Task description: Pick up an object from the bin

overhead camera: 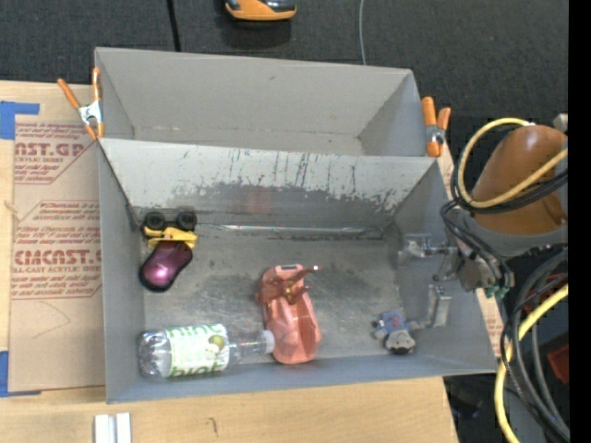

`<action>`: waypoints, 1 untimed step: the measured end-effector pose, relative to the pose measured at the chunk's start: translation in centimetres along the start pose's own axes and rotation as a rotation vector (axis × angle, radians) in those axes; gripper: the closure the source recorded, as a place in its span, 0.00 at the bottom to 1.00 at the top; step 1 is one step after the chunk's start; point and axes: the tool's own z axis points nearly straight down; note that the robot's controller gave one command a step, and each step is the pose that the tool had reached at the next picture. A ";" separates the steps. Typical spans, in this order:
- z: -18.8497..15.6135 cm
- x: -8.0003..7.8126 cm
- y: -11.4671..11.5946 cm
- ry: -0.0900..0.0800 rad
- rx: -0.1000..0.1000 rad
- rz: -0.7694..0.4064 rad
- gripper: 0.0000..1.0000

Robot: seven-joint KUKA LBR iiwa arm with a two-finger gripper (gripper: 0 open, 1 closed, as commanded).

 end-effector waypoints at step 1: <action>-0.5 -0.2 0.1 -0.007 0.002 -0.002 0.00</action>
Offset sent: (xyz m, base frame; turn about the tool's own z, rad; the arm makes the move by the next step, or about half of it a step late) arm -0.0319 0.0011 -0.0646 -0.1236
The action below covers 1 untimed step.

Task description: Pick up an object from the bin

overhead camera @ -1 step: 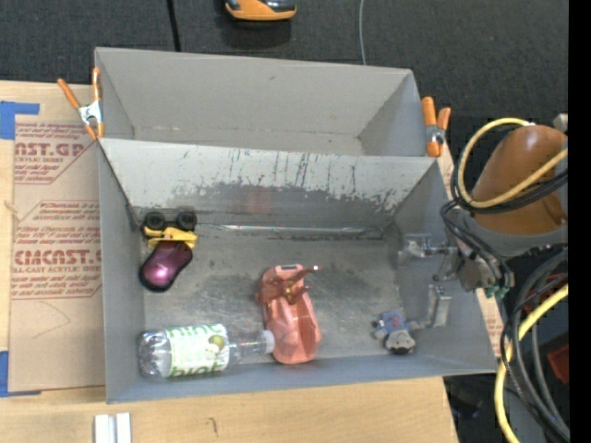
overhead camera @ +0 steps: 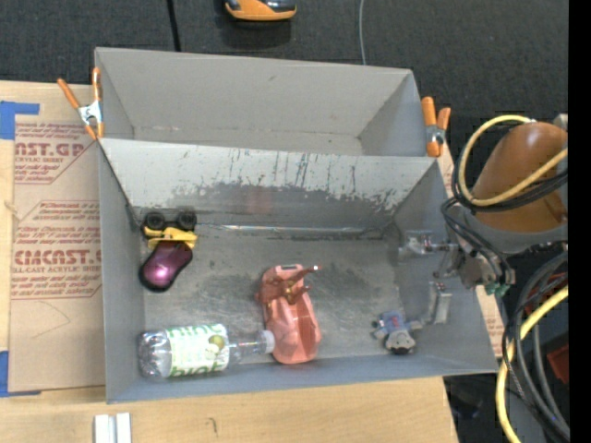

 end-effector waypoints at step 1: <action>6.4 3.1 0.1 -0.001 0.000 -0.113 0.00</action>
Offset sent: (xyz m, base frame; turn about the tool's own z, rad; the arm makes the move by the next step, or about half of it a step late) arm -0.0346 0.0025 -0.0393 -0.1413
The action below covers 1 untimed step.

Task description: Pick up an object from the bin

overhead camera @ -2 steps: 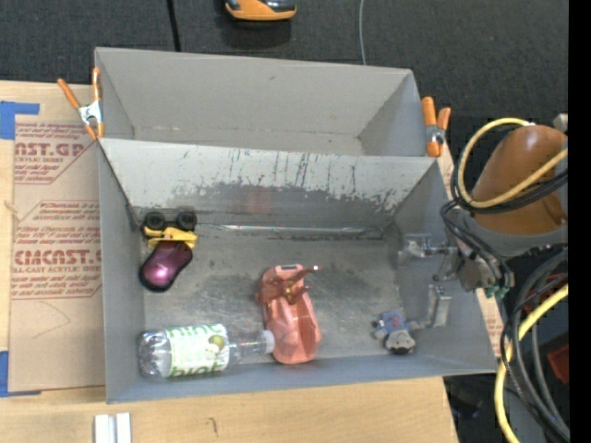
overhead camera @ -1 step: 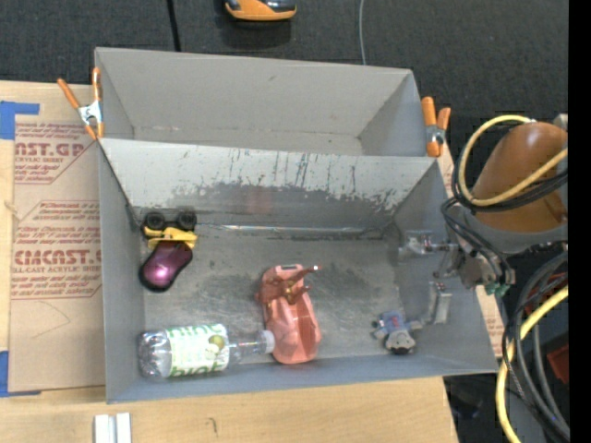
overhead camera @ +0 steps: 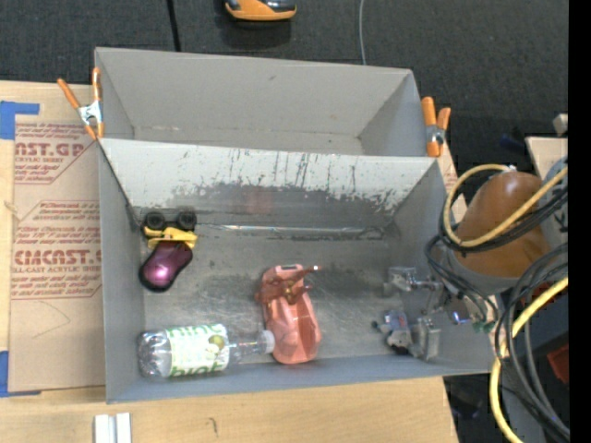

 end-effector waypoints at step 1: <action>-1.0 0.3 0.2 0.001 0.000 -0.021 0.00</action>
Offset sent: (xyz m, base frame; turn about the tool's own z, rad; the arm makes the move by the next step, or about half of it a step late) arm -0.0076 -0.0001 0.0243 0.1947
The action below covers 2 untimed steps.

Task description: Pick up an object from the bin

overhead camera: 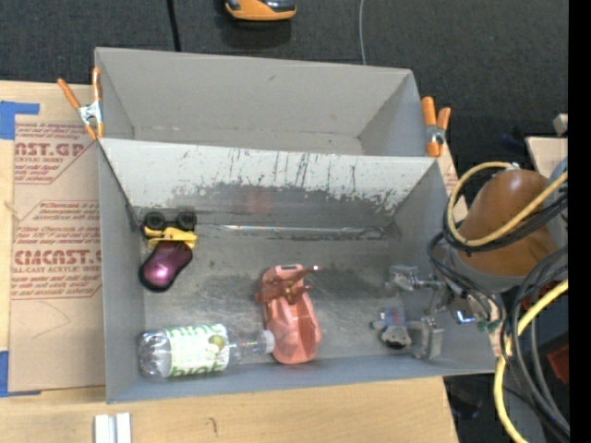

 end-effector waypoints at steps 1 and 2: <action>-1.4 0.4 0.0 0.000 -0.001 0.217 0.00; 1.2 0.3 0.0 -0.007 0.001 0.068 0.00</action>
Offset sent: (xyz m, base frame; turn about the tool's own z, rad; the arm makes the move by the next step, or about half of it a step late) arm -0.0058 -0.0016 -0.0154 0.0530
